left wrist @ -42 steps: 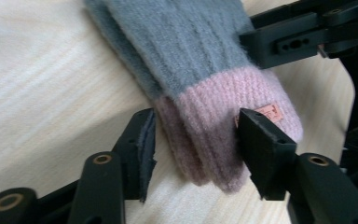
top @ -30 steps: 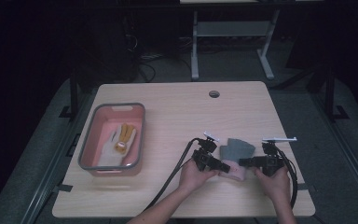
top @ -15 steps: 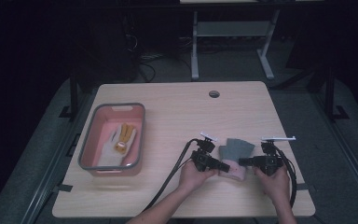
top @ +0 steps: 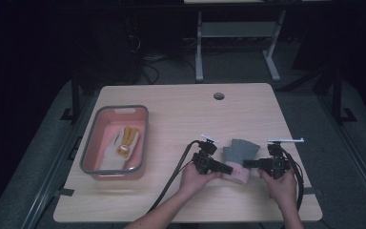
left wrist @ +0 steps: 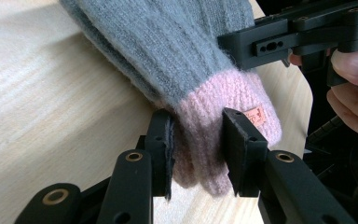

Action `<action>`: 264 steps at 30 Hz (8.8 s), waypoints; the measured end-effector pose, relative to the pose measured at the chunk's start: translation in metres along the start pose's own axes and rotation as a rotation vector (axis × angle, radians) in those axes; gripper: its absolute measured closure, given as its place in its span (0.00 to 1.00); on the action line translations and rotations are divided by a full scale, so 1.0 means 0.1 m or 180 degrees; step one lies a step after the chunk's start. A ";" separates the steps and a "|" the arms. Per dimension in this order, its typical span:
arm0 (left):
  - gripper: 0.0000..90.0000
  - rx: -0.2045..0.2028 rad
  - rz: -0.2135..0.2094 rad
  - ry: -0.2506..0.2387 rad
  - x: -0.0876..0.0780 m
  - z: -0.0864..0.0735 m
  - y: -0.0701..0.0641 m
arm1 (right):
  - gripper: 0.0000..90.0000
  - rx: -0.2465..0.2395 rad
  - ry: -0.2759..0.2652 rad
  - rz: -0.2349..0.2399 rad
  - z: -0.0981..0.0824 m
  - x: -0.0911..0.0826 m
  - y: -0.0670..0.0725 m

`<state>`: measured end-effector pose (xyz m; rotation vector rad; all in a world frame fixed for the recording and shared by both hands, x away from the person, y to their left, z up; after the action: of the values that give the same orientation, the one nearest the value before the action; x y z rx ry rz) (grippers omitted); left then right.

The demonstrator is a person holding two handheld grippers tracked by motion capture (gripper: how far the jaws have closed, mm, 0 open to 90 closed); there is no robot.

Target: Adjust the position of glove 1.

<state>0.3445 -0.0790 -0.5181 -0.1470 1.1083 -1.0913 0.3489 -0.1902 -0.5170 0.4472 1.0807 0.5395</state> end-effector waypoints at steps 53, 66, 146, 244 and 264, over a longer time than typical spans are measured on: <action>0.73 0.0028 0.0186 -0.0366 -1.20 -0.07 0.28 | 0.87 -0.0540 0.0184 0.0315 0.38 0.36 1.12; 0.73 0.0020 0.0190 -0.0436 -1.38 -0.04 0.32 | 0.87 -0.0569 0.0212 0.0401 0.46 0.40 1.29; 0.73 -0.0040 0.0485 -0.0833 -2.57 -0.01 0.68 | 0.87 -0.1010 0.0400 0.0662 0.98 0.77 2.43; 0.74 -0.0725 0.1053 -0.0685 -3.29 -0.97 1.72 | 0.86 -0.1075 0.1153 0.0958 0.68 2.24 3.26; 0.73 -0.0793 0.1133 -0.0545 -3.23 -1.06 1.81 | 0.81 -0.1133 0.1238 0.0801 0.64 2.30 3.24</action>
<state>0.3714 0.3022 -0.4685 -0.2257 1.0638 -0.6110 0.4292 0.2002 -0.4624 0.1655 1.2729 1.0537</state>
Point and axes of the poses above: each handheld gripper's, and its own axes: x roughly forward along the jaws, z roughly out of its top, y roughly to its left, the point moved 10 cm from there along x, roughly forward along the jaws, and after that the axes turned 1 degree about y, right-handed, at the moved point
